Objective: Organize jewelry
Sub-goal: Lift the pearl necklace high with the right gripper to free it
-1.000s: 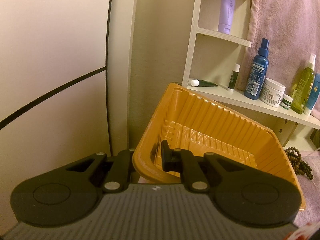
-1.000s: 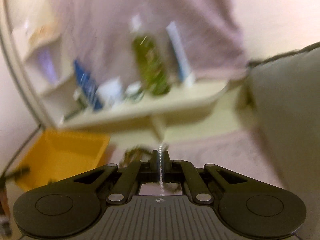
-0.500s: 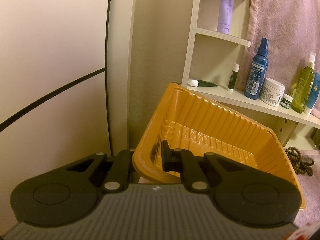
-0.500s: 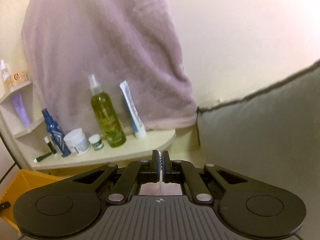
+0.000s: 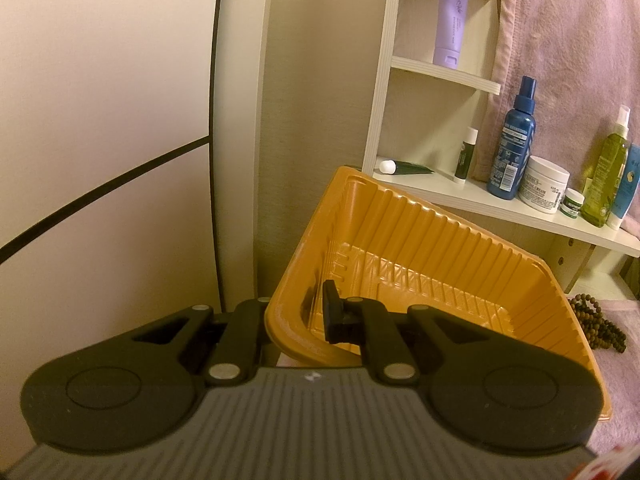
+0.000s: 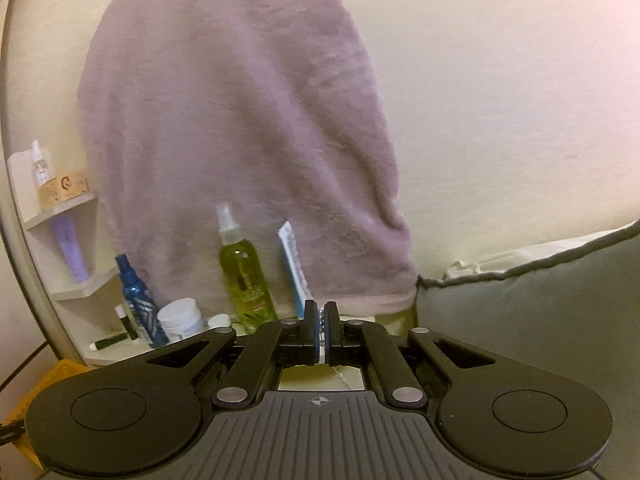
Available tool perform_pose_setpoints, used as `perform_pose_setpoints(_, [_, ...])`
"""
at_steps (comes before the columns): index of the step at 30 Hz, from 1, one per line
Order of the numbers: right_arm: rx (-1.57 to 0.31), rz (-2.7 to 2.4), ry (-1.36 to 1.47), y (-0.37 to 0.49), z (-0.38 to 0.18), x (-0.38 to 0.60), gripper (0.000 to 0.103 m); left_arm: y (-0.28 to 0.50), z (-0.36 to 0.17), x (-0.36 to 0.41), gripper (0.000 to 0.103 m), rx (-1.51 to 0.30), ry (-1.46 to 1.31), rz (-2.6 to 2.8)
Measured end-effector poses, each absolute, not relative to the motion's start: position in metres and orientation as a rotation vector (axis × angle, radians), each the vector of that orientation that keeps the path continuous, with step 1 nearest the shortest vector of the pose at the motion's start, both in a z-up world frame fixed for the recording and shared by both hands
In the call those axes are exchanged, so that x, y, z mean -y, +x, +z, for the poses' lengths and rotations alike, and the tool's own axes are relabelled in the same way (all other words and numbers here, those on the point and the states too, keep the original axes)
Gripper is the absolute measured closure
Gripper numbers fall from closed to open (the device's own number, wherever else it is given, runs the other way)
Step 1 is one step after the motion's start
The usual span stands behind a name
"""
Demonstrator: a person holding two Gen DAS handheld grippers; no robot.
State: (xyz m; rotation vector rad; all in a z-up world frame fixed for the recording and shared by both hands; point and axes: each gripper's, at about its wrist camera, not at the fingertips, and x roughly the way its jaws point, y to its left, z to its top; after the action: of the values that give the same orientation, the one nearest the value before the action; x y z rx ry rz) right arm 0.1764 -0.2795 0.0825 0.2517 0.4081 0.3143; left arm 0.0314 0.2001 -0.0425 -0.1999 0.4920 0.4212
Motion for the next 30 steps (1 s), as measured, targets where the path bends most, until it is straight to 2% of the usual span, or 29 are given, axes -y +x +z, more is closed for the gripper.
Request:
perform_pose_setpoints(15, [-0.417,0.567,0.305,0.169,0.106,0.219,0.101,0.029,-0.040,-0.198,0.093,-0.484,-0.204,0.418])
perform_pose_setpoints(30, [-0.405,0.860,0.386,0.167,0.118,0.112,0.101,0.026,-0.039,-0.200,0.093,-0.470,-0.223,0.406])
